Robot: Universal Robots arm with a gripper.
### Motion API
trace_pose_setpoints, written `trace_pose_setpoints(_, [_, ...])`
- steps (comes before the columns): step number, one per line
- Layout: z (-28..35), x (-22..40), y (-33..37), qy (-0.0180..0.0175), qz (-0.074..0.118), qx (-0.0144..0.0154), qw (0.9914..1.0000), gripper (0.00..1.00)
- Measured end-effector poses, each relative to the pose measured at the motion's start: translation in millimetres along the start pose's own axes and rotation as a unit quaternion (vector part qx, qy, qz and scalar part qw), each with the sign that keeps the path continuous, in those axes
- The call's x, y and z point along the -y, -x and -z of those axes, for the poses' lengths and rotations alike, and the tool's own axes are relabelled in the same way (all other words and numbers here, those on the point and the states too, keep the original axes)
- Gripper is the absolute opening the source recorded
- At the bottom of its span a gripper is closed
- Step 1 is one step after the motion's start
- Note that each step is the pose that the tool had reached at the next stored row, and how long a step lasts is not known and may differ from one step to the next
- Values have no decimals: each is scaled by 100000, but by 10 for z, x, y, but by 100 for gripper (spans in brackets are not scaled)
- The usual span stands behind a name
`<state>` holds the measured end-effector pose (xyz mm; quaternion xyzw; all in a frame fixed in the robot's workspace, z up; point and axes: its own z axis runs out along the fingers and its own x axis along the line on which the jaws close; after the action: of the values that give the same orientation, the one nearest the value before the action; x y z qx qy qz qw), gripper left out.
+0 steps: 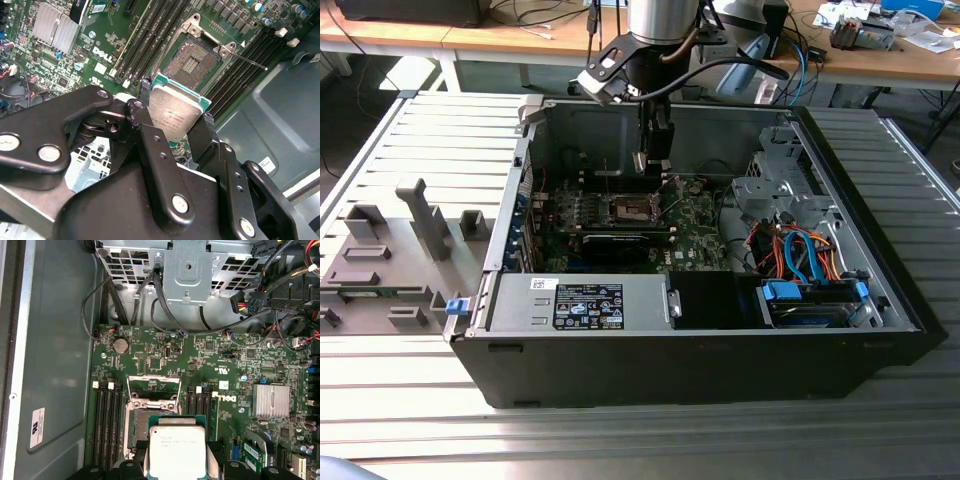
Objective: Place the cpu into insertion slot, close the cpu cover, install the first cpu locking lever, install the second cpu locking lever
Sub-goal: 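Place the cpu into insertion slot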
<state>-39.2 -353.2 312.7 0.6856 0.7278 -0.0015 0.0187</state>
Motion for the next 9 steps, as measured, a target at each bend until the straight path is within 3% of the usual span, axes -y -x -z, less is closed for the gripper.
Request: trace_pose_setpoints(9, [-1, 0, 0, -32, -1056, 35, 99994, 54])
